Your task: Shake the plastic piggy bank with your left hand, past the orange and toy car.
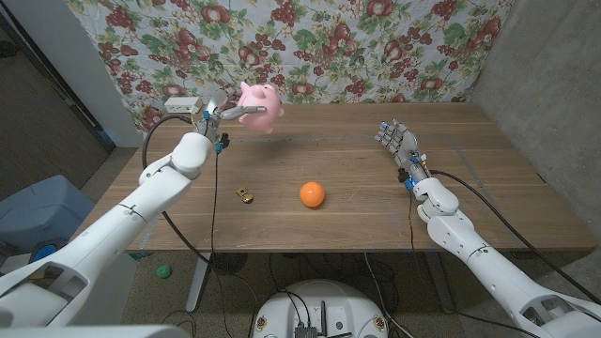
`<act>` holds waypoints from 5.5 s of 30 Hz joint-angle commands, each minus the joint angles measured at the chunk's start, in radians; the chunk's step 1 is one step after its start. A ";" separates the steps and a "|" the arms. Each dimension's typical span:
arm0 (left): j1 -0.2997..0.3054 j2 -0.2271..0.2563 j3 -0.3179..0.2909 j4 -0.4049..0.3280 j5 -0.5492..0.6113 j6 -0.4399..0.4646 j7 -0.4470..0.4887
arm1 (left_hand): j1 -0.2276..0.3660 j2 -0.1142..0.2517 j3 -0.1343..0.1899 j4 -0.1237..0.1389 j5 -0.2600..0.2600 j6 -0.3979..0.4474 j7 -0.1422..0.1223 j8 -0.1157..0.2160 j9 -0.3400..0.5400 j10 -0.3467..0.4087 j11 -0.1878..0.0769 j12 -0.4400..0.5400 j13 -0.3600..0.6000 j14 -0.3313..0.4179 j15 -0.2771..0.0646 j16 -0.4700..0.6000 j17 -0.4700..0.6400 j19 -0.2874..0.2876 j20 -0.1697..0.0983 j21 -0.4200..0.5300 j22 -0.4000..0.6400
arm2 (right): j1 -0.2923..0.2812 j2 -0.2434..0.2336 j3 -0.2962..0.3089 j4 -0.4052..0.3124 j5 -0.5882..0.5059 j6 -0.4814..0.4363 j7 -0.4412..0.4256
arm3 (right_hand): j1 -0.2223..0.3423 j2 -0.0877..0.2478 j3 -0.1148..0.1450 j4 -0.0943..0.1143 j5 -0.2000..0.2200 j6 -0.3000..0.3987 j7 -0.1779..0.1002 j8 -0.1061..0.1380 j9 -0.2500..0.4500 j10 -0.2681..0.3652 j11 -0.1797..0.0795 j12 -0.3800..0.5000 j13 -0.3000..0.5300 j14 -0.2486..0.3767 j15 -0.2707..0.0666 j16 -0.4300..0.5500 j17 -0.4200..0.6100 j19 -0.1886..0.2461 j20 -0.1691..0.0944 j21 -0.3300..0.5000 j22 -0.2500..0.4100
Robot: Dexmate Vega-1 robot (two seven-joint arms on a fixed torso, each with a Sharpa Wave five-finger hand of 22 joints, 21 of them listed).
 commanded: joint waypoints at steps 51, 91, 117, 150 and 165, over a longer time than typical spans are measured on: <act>-0.153 -0.017 0.003 0.191 -0.522 -0.168 -0.711 | 0.469 0.448 0.038 0.003 0.071 0.370 -0.156 0.076 0.043 0.337 -0.313 -0.015 0.256 0.363 -0.505 -0.013 0.087 0.110 -0.303 0.073 -0.042 | -0.050 -0.013 0.009 -0.071 -0.028 0.010 -0.065 | -0.005 -0.003 -0.002 -0.005 0.003 0.001 -0.002 0.003 0.005 0.004 0.001 -0.004 0.002 0.006 -0.006 -0.008 0.002 0.015 0.002 -0.019 0.005; 0.018 -0.023 -0.019 -0.098 -0.002 -0.015 0.033 | 0.466 0.444 0.051 0.004 0.081 0.368 -0.162 0.071 0.052 0.340 -0.313 -0.031 0.266 0.363 -0.505 -0.026 0.107 0.088 -0.304 0.115 -0.072 | -0.038 -0.009 0.005 -0.056 -0.021 0.007 -0.051 | -0.010 -0.002 -0.002 -0.010 0.003 0.000 0.002 0.003 0.005 0.006 0.002 -0.004 0.001 0.009 -0.005 -0.014 0.001 0.025 0.005 -0.038 0.006; 0.058 -0.083 -0.047 -0.066 0.074 -0.142 0.145 | 0.462 0.442 0.058 0.004 0.086 0.371 -0.167 0.065 0.052 0.344 -0.317 -0.041 0.270 0.365 -0.506 -0.035 0.117 0.072 -0.305 0.144 -0.084 | -0.073 -0.023 0.015 -0.091 -0.022 0.020 -0.057 | -0.014 -0.002 -0.003 -0.012 0.003 0.000 -0.001 0.003 0.005 0.002 -0.001 -0.006 0.001 0.009 -0.005 -0.018 0.000 0.027 0.003 -0.050 0.006; -0.056 0.139 0.001 -0.216 -0.160 0.252 -0.286 | 0.461 0.437 0.068 0.003 0.093 0.366 -0.165 0.060 0.059 0.347 -0.314 -0.052 0.280 0.368 -0.506 -0.048 0.125 0.055 -0.303 0.177 -0.095 | -0.135 -0.037 0.032 -0.147 -0.028 0.044 -0.084 | -0.017 -0.001 -0.002 -0.014 0.003 -0.001 -0.001 0.003 0.005 0.004 0.000 -0.005 0.001 0.010 -0.007 -0.021 0.000 0.031 0.002 -0.061 0.007; -0.209 0.216 0.118 -0.227 -0.166 0.442 -0.484 | 0.462 0.435 0.074 0.002 0.097 0.359 -0.162 0.057 0.065 0.344 -0.312 -0.060 0.283 0.371 -0.506 -0.054 0.129 0.044 -0.303 0.189 -0.099 | -0.166 -0.040 0.039 -0.179 -0.041 0.052 -0.112 | -0.017 -0.001 -0.001 -0.015 0.003 -0.001 0.000 0.003 0.005 0.006 0.004 -0.005 0.001 0.012 -0.003 -0.022 0.000 0.035 0.005 -0.064 0.007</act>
